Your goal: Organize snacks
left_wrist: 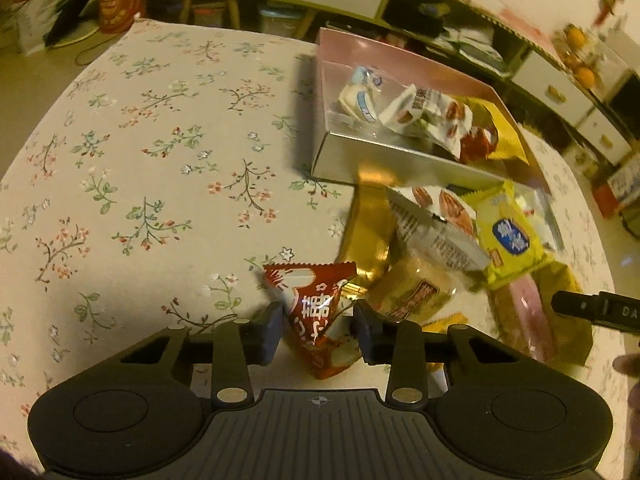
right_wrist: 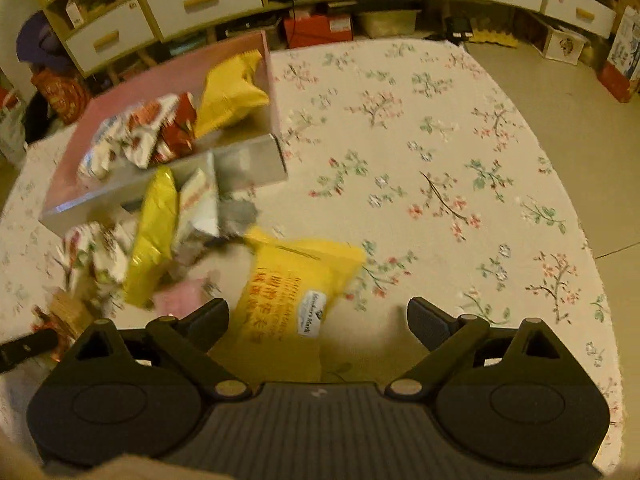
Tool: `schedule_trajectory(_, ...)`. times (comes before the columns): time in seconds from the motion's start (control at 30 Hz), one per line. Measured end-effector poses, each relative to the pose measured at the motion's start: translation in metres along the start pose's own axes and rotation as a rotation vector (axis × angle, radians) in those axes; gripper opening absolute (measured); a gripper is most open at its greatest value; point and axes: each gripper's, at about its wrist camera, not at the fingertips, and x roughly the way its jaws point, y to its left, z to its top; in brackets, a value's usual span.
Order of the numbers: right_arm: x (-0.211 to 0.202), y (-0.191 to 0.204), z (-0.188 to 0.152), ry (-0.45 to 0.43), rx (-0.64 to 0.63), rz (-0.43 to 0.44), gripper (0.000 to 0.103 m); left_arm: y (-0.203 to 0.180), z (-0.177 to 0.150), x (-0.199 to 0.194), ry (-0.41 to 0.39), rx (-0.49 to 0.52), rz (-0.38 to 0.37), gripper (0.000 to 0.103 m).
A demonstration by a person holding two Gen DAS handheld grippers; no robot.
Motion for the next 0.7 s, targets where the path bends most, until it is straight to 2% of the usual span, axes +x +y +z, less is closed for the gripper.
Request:
schedule_trajectory(0.13,0.003,-0.003,-0.005,0.024,-0.031,-0.034,0.091,0.001,-0.001,-0.004,0.008,0.071,0.014,0.035)
schedule_trajectory(0.27,0.007,0.000,-0.008,0.037,-0.070,-0.048,0.082,0.001,-0.002,-0.006,0.003,0.122,0.027,0.037)
schedule_trajectory(0.37,0.010,0.006,-0.010,0.045,-0.104,-0.061,0.077,0.004,-0.003,-0.002,0.036,0.105,0.000,0.040)
schedule_trajectory(0.4,0.010,0.008,-0.010,0.041,-0.117,-0.066,0.076,0.006,-0.003,0.001,0.055,0.091,-0.008,0.038)
schedule_trajectory(0.57,0.008,0.011,-0.012,0.033,-0.138,-0.057,0.068,0.005,-0.005,0.001,0.035,0.083,0.013,0.037)
schedule_trajectory(0.63,0.007,0.012,-0.012,0.030,-0.145,-0.050,0.061,0.002,-0.006,0.001,0.030,0.100,0.026,0.034)
schedule_trajectory(0.7,0.004,0.015,-0.013,0.028,-0.153,-0.037,0.049,0.000,-0.006,0.001,0.026,0.113,0.042,0.031)
